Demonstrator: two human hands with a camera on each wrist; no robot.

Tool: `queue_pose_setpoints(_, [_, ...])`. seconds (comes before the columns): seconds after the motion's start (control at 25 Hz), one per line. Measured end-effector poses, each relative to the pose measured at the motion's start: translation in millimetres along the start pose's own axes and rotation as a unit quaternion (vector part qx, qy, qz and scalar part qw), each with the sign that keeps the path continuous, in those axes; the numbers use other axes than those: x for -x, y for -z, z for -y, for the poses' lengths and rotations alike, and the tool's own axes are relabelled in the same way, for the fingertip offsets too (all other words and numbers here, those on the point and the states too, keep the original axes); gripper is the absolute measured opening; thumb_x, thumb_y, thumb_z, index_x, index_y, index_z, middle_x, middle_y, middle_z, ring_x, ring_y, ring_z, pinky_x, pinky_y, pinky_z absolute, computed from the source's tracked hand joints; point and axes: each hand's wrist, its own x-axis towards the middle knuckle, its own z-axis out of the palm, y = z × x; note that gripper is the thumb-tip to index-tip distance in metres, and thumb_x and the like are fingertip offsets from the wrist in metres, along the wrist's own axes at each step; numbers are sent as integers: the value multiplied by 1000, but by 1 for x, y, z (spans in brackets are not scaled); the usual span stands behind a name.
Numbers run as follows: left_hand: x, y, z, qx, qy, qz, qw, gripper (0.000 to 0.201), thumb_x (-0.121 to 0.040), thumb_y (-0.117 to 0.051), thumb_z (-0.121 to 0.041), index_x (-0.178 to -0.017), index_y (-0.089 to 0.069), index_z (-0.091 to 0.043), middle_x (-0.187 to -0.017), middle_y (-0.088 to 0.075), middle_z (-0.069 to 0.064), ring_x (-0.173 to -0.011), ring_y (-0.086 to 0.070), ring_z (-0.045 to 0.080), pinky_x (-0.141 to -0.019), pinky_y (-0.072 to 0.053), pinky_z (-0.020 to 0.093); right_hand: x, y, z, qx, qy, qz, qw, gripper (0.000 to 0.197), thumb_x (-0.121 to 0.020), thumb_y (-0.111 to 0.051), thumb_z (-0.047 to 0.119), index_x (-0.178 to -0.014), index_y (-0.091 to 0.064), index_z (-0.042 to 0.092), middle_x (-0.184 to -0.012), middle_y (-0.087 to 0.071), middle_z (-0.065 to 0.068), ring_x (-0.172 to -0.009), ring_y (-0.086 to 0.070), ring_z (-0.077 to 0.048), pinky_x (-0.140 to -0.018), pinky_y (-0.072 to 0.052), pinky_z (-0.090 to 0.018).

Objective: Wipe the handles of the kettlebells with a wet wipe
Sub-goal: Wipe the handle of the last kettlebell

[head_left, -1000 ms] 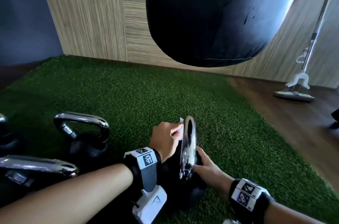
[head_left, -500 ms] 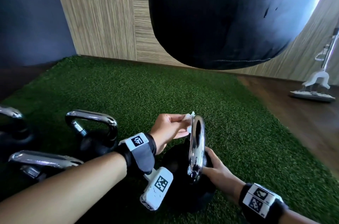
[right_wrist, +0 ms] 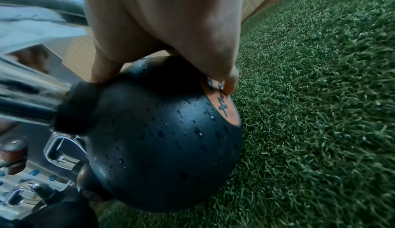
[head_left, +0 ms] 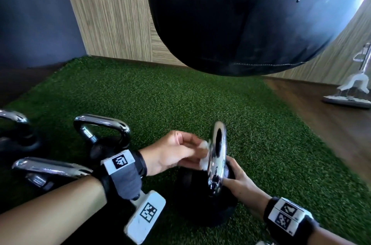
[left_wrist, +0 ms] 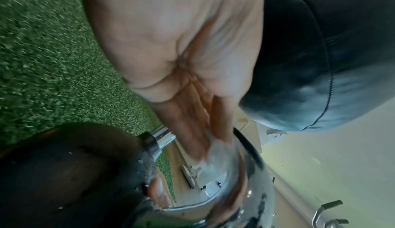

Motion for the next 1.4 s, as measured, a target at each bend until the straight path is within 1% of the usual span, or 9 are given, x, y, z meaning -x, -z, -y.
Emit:
queue_pose_setpoints(0.28, [23, -2, 10, -46, -55, 9, 997, 15, -70, -80, 0, -79, -75, -10, -80, -77, 10, -73, -75, 16, -67, -64, 29, 2, 0, 2, 21, 3, -6, 1000, 119, -30, -95, 66, -137, -52, 35, -127, -70, -4, -112, -71, -22, -100, -57, -48])
queue_pose_setpoints(0.44, [31, 2, 20, -181, -103, 9, 978, 20, -66, -89, -6, -72, -81, -24, -77, -79, 0, -73, -73, 6, -71, -60, 19, 5, -2, 7, 26, 2, -12, 1000, 123, -28, -94, 68, -138, -51, 33, -125, -71, -5, -110, -72, -22, -98, -58, -47])
queue_pose_setpoints(0.56, [35, 2, 38, -216, -132, -11, 967, 20, -66, -92, -9, -76, -82, -24, -85, -81, 0, -82, -76, 11, -77, -59, 21, 6, -2, 8, 19, -12, -6, 1000, 120, -31, -96, 63, -138, -51, 36, -123, -72, -5, -108, -73, -22, -95, -60, -46])
queue_pose_setpoints(0.72, [31, 3, 69, -245, -148, -44, 957, 15, -74, -90, -8, -86, -84, -15, -90, -81, 2, -89, -78, 21, -90, -61, 42, 7, -4, 10, 14, -31, -11, 999, 103, -42, -97, 49, -134, -52, 38, -121, -73, -6, -106, -74, -24, -91, -61, -46])
queue_pose_setpoints(0.96, [34, 6, 57, -244, -139, -51, 959, 20, -74, -90, -9, -90, -83, -18, -93, -81, 0, -91, -77, 16, -86, -58, 25, 15, 0, 29, 137, -17, -11, 990, 108, -47, -87, 73, -142, -49, 39, -129, -65, 8, -119, -64, -11, -105, -53, -42])
queue_pose_setpoints(1.08, [41, 6, 35, -227, -167, -94, 955, 25, -69, -90, -8, -85, -83, -26, -91, -81, -4, -88, -76, 7, -81, -55, 16, 39, 5, 58, 222, 58, -84, 970, 71, -68, -67, 79, -133, -51, 53, -124, -58, 11, -118, -54, -10, -102, -47, -45])
queue_pose_setpoints(1.2, [48, 1, 8, -154, -193, -119, 962, 27, -67, -86, -1, -78, -83, -25, -79, -78, -7, -76, -70, -2, -71, -54, 12, 66, 0, 100, 223, 209, -146, 941, 34, -86, -72, 55, -117, -67, 44, -90, -63, 7, -83, -61, -9, -77, -52, -30])
queue_pose_setpoints(1.28, [51, -6, -4, -102, -199, -110, 968, 23, -65, -84, -5, -79, -83, -23, -77, -73, -10, -76, -68, -1, -69, -56, 14, 77, -12, 124, 213, 263, -109, 935, 29, -85, -77, 45, -113, -74, 38, -85, -67, 5, -74, -64, -10, -69, -54, -26])
queue_pose_setpoints(1.4, [54, -20, -17, -58, -205, -79, 974, 26, -64, -83, -12, -87, -84, -23, -90, -76, -6, -85, -72, 11, -75, -61, 23, 81, -28, 139, 121, 274, -59, 952, 40, -78, -85, 36, -116, -77, 27, -97, -75, -2, -85, -74, -25, -81, -63, -45])
